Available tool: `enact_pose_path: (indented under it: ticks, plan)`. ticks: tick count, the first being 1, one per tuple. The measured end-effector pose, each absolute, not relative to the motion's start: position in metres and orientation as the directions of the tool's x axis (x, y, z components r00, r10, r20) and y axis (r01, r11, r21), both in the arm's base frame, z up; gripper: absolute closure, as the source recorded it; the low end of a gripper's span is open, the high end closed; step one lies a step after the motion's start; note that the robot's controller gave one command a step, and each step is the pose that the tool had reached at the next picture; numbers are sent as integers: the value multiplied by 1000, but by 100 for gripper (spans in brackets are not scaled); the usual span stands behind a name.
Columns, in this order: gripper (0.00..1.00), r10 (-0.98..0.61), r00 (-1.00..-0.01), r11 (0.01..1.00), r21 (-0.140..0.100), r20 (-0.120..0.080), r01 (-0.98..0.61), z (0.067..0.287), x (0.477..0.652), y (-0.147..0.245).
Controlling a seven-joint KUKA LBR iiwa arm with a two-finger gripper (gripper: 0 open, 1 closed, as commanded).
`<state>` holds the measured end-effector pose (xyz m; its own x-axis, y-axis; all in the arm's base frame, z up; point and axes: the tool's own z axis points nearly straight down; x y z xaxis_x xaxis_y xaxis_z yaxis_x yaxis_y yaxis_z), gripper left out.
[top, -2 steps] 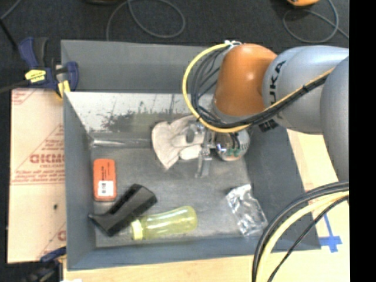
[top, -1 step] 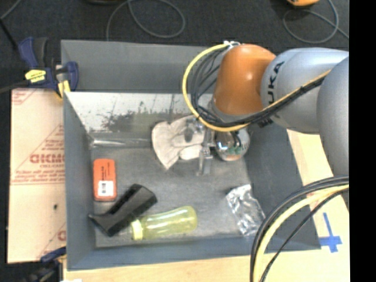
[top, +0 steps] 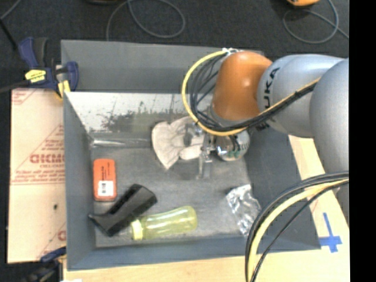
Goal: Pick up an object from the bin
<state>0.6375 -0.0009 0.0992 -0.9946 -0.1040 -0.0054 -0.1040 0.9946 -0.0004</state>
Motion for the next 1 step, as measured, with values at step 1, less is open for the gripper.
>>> enact_pose_path:
  ticks: [1]
  plan:
    - [0,-113,-994,994,-1,-9,-113,88,642,-2]
